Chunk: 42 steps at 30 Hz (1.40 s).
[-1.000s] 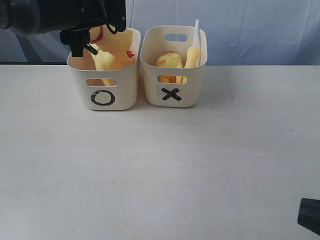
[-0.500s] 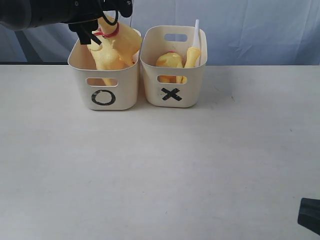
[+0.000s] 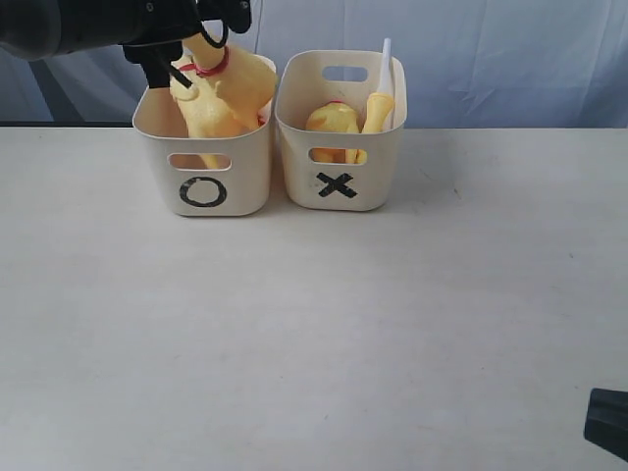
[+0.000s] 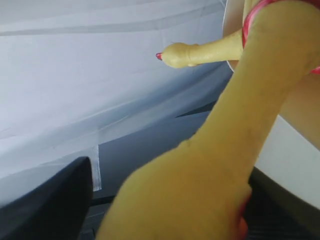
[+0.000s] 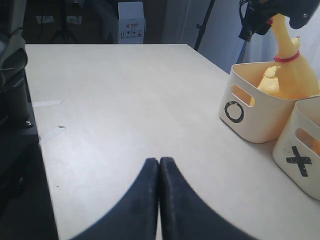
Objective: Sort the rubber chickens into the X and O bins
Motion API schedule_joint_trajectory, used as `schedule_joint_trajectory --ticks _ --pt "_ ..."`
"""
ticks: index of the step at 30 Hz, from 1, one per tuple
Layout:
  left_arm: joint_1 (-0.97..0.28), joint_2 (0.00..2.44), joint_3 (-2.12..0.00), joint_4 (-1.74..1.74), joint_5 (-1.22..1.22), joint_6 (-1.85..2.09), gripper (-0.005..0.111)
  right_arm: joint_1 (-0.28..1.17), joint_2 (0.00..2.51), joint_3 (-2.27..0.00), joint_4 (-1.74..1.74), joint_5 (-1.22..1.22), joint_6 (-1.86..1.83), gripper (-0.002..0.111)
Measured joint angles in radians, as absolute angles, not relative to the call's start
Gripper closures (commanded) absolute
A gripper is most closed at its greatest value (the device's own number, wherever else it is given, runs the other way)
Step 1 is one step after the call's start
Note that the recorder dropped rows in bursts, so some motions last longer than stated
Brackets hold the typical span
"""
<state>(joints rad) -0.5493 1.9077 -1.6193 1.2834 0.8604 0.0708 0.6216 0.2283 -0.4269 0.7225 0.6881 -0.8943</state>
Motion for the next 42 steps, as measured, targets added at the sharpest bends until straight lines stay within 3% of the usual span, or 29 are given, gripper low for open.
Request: schedule_joint_trajectory --ticks 42 --pt "-0.549 1.735 -1.619 1.041 0.965 0.121 0.035 0.622 0.228 -0.427 0.724 0.688 -0.894 0.108"
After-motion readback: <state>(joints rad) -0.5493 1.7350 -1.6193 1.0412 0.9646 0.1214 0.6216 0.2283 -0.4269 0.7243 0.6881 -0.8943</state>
